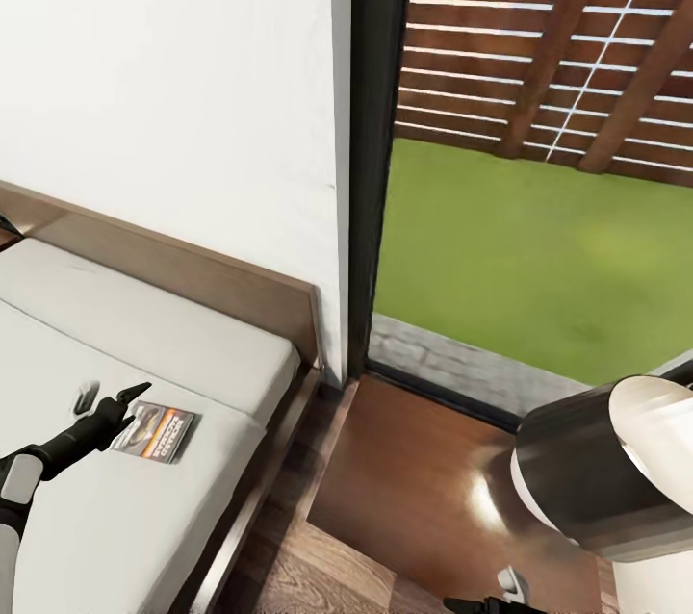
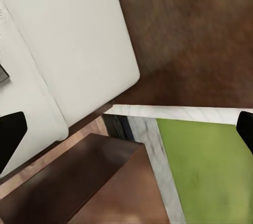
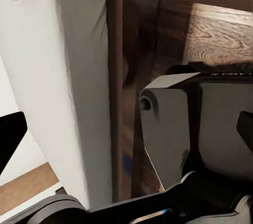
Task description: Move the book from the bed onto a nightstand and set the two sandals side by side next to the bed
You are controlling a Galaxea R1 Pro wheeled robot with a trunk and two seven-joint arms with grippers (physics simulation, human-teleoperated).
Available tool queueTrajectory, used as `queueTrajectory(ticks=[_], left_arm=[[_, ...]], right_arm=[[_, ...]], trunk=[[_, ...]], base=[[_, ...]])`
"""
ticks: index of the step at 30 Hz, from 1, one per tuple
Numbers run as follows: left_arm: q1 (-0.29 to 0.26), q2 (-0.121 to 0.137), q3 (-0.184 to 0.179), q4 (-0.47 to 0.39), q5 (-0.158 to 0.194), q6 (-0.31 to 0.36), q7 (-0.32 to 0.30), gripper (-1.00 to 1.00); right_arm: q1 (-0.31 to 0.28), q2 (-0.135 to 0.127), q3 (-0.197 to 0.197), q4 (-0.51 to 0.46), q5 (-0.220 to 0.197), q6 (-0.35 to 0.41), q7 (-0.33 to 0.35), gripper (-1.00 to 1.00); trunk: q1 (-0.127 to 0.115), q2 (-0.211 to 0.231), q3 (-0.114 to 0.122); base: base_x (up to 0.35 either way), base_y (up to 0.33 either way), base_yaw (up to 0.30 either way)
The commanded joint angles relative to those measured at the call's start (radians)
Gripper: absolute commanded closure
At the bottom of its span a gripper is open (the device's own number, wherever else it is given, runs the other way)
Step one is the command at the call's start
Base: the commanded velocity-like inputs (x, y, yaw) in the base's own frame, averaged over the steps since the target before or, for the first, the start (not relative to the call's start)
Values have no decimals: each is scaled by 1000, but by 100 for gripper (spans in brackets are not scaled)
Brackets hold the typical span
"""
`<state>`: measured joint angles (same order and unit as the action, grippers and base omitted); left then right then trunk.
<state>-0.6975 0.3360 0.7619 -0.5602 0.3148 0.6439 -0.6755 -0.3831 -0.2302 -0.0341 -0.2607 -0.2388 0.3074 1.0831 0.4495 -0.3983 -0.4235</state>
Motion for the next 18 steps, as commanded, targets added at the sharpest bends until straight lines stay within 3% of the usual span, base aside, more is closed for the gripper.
queueTrajectory(ticks=[1,18], left_arm=[[-1,0,4,0,2,6,-2,-100],[-1,-1,4,0,3,7,-3,-100]], right_arm=[[0,0,-3,0,-2,10,3,-100],[0,0,-3,0,-2,10,3,-100]], trunk=[[0,-2,-3],[0,-2,-27]], base=[[0,0,0],[0,0,0]])
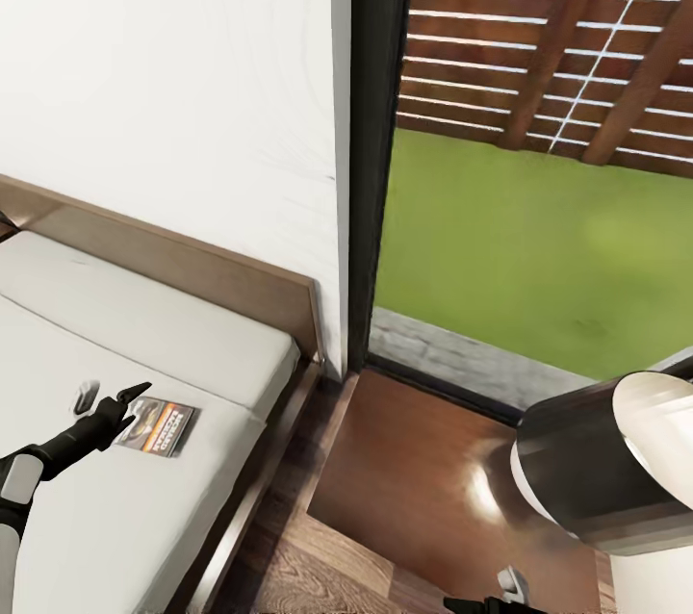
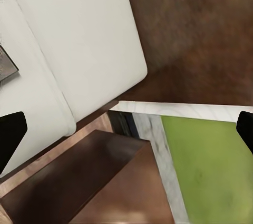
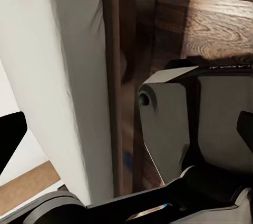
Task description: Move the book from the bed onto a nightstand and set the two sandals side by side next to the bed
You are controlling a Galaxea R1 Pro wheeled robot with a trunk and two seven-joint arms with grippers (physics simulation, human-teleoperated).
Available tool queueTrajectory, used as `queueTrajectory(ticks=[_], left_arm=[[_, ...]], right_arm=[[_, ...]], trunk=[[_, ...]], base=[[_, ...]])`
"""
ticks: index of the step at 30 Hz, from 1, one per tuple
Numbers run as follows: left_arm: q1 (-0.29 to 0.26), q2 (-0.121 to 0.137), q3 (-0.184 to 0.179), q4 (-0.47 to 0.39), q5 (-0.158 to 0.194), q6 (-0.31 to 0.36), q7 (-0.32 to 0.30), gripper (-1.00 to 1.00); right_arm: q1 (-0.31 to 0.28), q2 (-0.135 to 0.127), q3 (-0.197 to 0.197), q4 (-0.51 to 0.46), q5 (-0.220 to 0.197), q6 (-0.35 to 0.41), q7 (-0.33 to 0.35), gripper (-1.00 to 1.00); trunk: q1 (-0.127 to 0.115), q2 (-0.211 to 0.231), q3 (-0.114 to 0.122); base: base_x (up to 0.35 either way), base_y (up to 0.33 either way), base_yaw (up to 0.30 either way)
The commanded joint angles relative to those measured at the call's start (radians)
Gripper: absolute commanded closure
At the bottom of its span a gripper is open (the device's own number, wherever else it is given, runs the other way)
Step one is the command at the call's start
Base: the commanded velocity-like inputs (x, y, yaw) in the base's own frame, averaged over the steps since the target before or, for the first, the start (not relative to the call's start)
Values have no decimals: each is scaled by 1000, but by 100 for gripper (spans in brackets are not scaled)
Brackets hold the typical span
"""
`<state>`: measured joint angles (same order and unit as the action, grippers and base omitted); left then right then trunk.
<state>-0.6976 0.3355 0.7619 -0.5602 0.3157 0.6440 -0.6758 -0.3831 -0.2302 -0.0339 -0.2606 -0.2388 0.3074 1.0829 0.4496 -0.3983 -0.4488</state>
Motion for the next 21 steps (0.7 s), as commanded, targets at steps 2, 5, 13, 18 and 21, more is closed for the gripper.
queueTrajectory(ticks=[2,5,13,18,21], left_arm=[[-1,0,4,0,2,6,-2,-100],[-2,0,4,0,2,6,-2,-100],[-2,0,4,0,2,6,-2,-100],[-1,0,4,0,2,6,-2,-100],[-1,0,4,0,2,6,-2,-100]], right_arm=[[0,0,-3,-1,-2,10,3,-100],[0,0,-4,0,-2,10,3,-100],[0,0,-3,0,-2,10,3,-100],[0,0,-3,0,-2,10,3,-100],[0,0,-3,0,-2,10,3,-100]], trunk=[[0,-2,-4],[0,-2,-8],[0,-2,-20],[0,-2,-27],[0,-2,-31]], base=[[0,0,0],[0,0,0],[0,0,0],[0,0,0],[0,0,0]])
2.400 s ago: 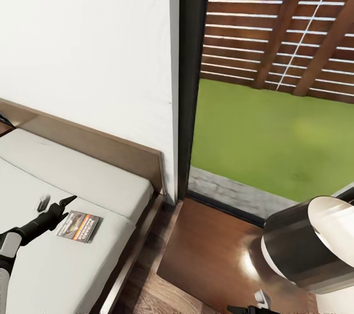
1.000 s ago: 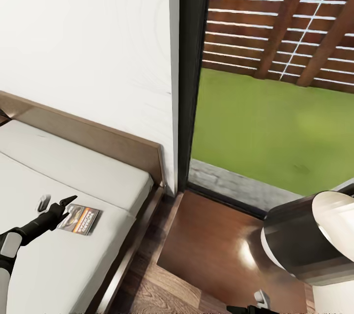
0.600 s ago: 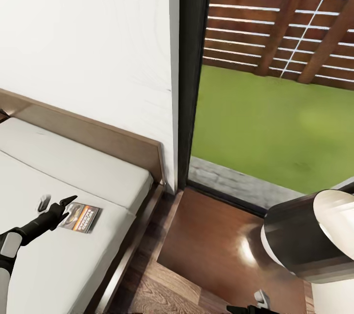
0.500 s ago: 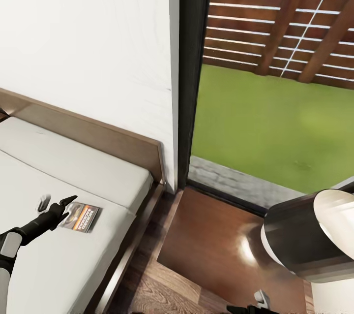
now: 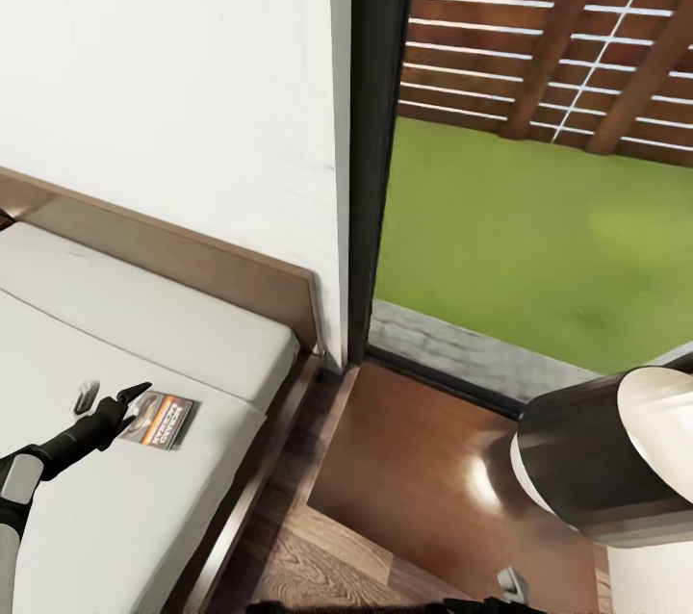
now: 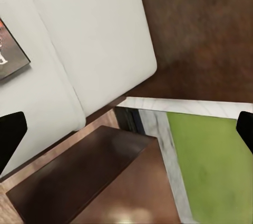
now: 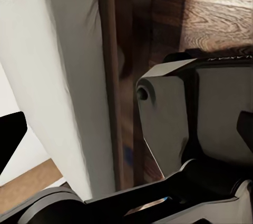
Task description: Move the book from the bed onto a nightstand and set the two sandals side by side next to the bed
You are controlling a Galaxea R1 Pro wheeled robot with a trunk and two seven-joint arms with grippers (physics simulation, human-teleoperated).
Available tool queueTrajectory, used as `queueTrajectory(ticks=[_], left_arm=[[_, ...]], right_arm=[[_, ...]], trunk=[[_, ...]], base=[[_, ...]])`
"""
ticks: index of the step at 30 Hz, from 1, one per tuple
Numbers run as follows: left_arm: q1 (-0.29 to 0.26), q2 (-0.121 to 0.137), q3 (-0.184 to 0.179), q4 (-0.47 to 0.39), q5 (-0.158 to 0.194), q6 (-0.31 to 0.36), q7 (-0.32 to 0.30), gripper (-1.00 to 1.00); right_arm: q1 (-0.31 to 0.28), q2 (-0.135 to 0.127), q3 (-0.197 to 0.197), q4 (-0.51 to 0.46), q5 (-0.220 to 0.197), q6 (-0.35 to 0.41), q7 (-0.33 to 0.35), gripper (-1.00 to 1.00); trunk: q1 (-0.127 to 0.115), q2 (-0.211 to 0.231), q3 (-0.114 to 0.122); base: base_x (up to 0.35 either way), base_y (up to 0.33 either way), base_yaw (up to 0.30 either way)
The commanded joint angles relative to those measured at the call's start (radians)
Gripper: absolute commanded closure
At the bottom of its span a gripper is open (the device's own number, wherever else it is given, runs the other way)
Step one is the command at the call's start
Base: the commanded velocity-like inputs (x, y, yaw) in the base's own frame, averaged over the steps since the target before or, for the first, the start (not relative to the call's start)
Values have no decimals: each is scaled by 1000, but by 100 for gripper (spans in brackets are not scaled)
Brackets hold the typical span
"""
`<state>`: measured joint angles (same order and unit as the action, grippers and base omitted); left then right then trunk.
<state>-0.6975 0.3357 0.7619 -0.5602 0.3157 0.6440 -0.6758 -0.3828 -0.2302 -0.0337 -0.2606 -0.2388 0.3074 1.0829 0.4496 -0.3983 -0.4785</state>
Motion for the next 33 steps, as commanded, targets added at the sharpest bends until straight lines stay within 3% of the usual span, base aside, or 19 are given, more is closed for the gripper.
queueTrajectory(ticks=[1,33], left_arm=[[-1,0,4,0,2,6,-3,-100],[-1,-1,4,0,2,6,-2,-100]], right_arm=[[0,0,-3,0,-2,10,3,-100],[0,0,-4,0,-2,10,3,-100]], trunk=[[0,-2,-3],[0,-2,-50]], base=[[0,0,0],[0,0,0]])
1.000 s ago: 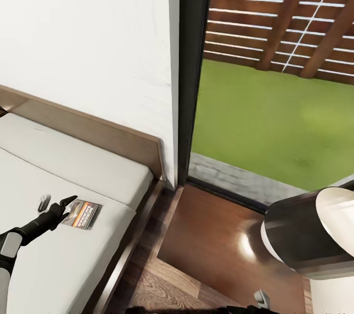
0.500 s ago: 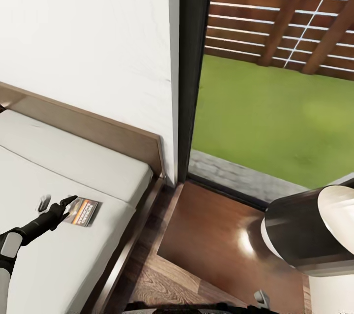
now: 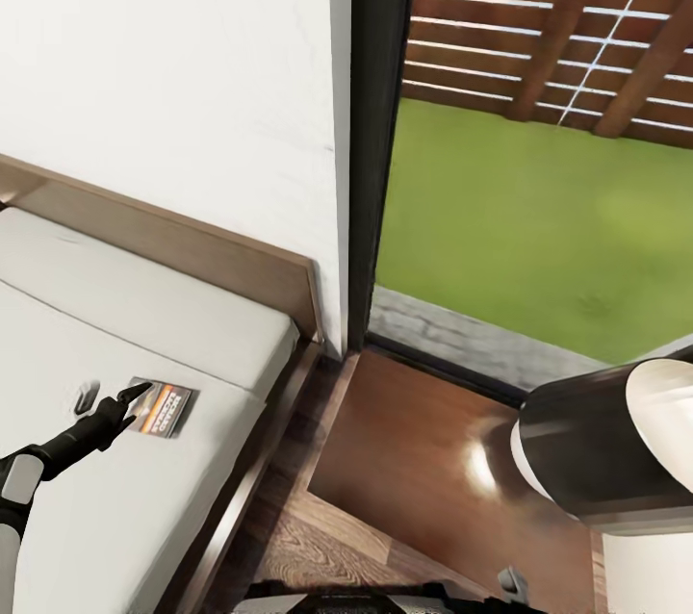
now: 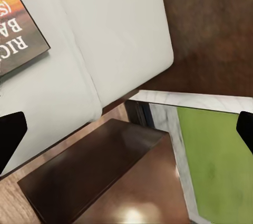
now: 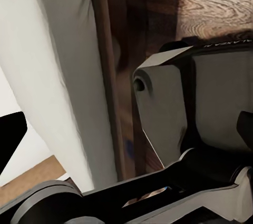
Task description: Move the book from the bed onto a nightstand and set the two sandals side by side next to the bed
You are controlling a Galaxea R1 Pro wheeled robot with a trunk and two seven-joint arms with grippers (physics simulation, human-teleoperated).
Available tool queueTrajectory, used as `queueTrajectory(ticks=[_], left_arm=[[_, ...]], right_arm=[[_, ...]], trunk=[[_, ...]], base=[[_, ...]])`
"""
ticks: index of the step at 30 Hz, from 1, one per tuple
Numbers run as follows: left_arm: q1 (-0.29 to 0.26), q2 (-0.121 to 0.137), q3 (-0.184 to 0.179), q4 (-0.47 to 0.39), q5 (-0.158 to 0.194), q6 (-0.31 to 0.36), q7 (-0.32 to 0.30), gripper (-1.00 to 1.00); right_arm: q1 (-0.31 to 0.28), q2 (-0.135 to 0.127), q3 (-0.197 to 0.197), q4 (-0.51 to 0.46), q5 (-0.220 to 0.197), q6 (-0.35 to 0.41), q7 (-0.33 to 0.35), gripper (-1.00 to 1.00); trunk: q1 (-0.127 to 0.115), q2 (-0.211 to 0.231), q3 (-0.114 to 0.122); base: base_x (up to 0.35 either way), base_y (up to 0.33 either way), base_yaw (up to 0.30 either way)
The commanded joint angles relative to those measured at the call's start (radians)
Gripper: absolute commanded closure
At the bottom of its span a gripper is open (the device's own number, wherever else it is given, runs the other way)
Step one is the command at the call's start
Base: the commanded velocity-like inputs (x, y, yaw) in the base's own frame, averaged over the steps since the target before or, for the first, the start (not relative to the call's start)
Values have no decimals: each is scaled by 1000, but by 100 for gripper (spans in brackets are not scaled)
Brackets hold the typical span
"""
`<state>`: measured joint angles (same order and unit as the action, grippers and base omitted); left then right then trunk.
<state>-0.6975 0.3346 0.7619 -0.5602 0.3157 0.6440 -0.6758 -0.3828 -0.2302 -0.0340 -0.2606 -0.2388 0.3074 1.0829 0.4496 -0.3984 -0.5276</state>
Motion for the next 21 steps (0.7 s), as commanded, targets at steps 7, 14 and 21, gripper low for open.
queueTrajectory(ticks=[7,14,21], left_arm=[[-1,0,3,0,2,6,-2,-100],[-1,0,2,0,2,6,-2,-100],[-1,0,3,0,2,6,-2,-100]], right_arm=[[-1,0,-3,0,-2,10,3,-100],[0,0,-3,0,-2,10,3,-100],[0,0,-3,0,-2,10,3,-100]], trunk=[[0,-2,-12],[0,-2,-22],[0,-2,-33]], base=[[0,0,0],[0,0,0],[0,0,0]])
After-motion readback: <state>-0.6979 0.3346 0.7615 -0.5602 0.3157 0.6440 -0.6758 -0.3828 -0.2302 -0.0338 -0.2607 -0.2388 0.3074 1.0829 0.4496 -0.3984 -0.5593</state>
